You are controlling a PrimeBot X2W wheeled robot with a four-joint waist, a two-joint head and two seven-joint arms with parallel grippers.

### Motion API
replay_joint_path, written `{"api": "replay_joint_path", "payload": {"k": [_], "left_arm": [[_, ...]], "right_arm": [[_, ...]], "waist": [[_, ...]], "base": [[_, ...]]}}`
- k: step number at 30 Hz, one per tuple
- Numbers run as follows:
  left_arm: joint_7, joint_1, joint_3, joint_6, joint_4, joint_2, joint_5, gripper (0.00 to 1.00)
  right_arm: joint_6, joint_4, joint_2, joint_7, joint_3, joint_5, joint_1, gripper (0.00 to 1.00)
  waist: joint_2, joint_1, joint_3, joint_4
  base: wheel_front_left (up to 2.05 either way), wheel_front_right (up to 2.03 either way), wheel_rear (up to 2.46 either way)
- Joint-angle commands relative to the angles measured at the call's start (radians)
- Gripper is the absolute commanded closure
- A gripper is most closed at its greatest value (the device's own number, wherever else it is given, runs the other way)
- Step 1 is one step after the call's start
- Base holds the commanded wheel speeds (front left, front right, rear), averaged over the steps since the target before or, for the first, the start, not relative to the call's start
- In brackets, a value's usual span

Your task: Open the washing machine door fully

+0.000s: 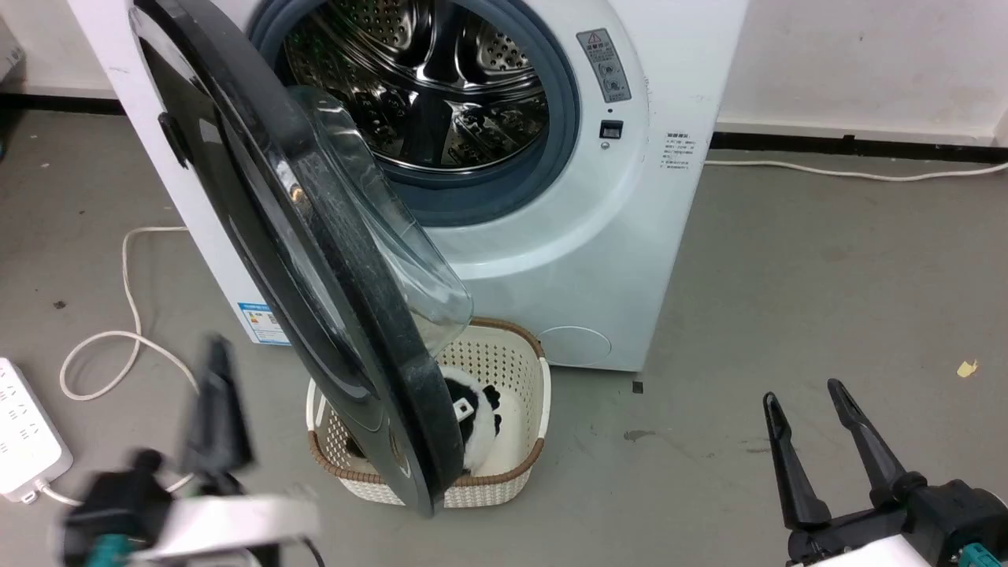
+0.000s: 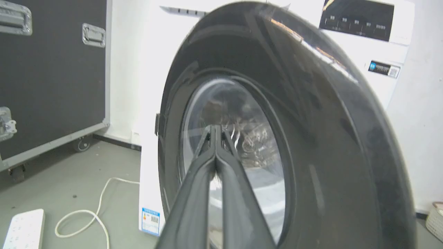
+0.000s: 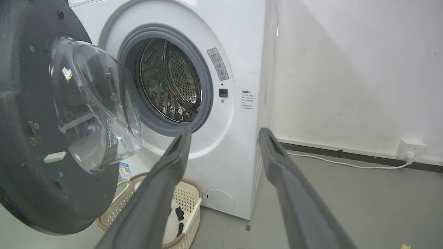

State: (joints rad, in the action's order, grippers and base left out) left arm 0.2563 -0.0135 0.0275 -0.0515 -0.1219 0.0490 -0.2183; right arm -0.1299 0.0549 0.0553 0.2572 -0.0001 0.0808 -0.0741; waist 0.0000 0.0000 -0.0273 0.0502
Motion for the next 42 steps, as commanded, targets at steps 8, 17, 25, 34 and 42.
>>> {"api": "replay_joint_path", "payload": {"k": [8,17,25,34,42], "left_arm": [[0.006,0.095,0.051,-0.035,-0.230,0.001,0.022,1.00],[0.002,0.090,-0.059,0.010,-0.305,0.005,0.120,1.00],[-0.185,0.024,-0.351,0.083,-0.151,0.003,0.156,1.00],[-0.352,0.010,-0.371,0.042,0.005,0.007,0.138,1.00],[-0.407,0.016,-0.334,0.006,0.056,0.026,0.137,1.00]], "right_arm": [[-0.001,0.003,-0.005,0.004,-0.002,0.011,-0.003,0.00],[-0.001,0.000,-0.005,0.005,-0.001,0.019,-0.007,0.00],[-0.001,-0.008,-0.005,0.005,0.002,0.031,0.001,0.00],[-0.001,-0.009,-0.005,0.005,0.009,0.041,0.013,0.00],[-0.001,-0.017,-0.005,0.005,0.002,0.043,0.016,0.00]], "waist": [[0.0000,0.0000,0.020,0.001],[0.0000,0.0000,0.029,0.000],[0.0000,0.0000,0.013,0.004],[0.0000,0.0000,-0.020,-0.007],[0.0000,0.0000,-0.035,0.011]], "base": [[0.00,0.00,0.00],[0.00,0.00,0.00],[0.00,0.00,0.00],[0.00,0.00,0.00],[0.00,0.00,0.00]]}}
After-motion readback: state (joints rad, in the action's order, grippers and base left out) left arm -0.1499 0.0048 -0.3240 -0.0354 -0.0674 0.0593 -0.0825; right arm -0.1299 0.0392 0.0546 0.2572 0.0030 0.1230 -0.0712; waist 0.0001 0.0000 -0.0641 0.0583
